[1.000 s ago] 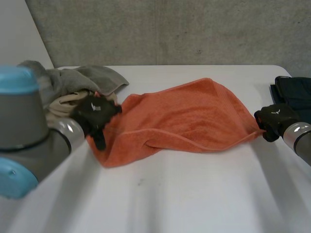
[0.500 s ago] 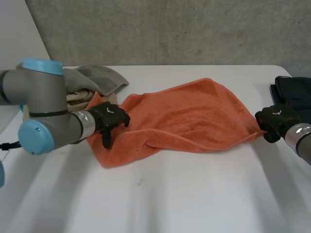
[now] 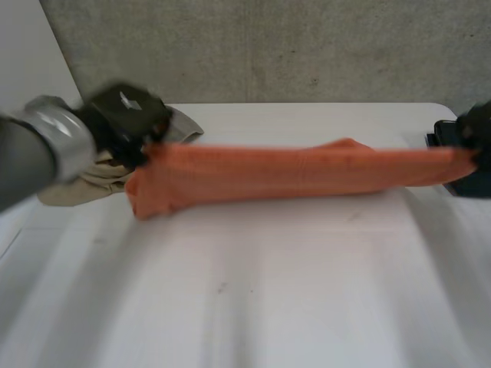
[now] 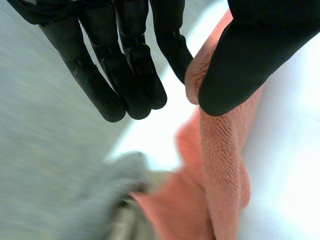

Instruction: Fold the laundry.

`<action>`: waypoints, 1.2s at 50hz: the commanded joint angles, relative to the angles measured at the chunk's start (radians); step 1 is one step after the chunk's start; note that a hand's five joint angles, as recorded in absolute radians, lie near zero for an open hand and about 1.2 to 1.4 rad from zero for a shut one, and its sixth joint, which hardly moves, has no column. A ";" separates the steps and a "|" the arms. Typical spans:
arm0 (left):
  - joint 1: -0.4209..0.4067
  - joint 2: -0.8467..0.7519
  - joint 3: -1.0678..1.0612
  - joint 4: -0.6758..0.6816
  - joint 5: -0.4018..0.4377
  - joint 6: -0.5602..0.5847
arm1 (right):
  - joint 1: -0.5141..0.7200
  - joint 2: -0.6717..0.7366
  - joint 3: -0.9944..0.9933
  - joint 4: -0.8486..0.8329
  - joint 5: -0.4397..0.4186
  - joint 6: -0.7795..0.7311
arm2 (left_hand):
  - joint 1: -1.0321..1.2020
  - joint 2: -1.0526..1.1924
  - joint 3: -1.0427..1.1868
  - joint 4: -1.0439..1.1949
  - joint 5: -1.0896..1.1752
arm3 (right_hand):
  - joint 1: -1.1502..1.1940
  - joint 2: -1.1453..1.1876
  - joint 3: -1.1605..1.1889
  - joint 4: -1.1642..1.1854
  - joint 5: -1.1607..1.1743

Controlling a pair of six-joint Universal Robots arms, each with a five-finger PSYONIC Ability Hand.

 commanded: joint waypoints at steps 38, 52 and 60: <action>0.001 -0.311 0.717 0.595 -0.197 -0.127 | 0.167 0.139 -0.518 -0.569 0.346 0.391 | 0.242 0.202 0.210 0.203 0.252 | 0.275 0.222 0.207 0.199 0.220; -0.002 -0.040 -0.030 0.614 -0.205 -0.078 | 0.111 0.067 -0.225 -0.240 0.162 0.422 | 0.242 0.202 0.210 0.203 0.252 | 0.275 0.222 0.207 0.199 0.220; -0.041 -0.108 -0.389 0.704 -0.217 -0.031 | 0.068 0.115 0.104 -0.243 0.047 0.350 | 0.242 0.202 0.210 0.203 0.252 | 0.275 0.222 0.207 0.199 0.220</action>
